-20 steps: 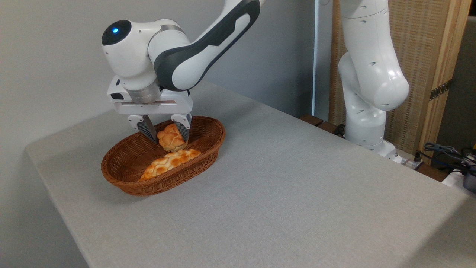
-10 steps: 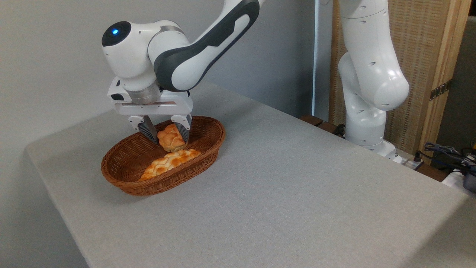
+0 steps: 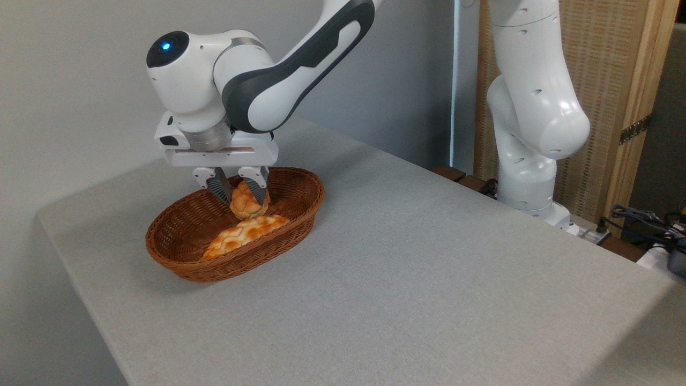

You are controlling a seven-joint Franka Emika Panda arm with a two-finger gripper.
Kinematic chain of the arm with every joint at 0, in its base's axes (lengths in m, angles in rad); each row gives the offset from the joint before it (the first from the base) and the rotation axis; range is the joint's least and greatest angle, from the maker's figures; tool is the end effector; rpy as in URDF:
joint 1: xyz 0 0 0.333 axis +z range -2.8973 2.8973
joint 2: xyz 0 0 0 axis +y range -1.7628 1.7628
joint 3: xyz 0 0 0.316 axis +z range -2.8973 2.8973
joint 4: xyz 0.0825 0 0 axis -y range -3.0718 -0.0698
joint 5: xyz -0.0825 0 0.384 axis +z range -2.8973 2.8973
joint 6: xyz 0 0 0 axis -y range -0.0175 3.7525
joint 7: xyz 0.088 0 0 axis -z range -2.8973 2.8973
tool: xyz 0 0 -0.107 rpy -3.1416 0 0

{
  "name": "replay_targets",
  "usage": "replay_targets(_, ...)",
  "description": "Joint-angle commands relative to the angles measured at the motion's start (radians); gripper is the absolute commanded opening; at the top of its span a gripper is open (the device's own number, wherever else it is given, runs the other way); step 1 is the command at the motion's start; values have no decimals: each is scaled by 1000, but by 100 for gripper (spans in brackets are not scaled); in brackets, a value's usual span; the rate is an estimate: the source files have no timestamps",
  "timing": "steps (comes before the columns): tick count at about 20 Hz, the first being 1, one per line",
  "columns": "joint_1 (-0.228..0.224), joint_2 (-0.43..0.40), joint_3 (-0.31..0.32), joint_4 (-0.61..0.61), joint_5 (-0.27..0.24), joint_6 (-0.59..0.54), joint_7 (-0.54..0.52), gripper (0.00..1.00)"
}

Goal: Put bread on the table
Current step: 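Lift the held bread roll up and out over the basket rim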

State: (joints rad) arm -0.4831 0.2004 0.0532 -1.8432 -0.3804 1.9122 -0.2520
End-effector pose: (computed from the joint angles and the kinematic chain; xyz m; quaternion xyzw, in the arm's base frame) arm 0.5326 -0.2749 0.4116 0.9836 -0.0128 -0.1166 0.1373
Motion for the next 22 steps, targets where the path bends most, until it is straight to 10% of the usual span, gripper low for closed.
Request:
replay_targets(1, 3, -4, -3, -1, 9, 10, 16, 46)
replay_targets(12, 9, -122, 45, 12, 52, -30, 102, 52)
replay_targets(22, 9, -199, 272, 9, 158, -76, 387, 52)
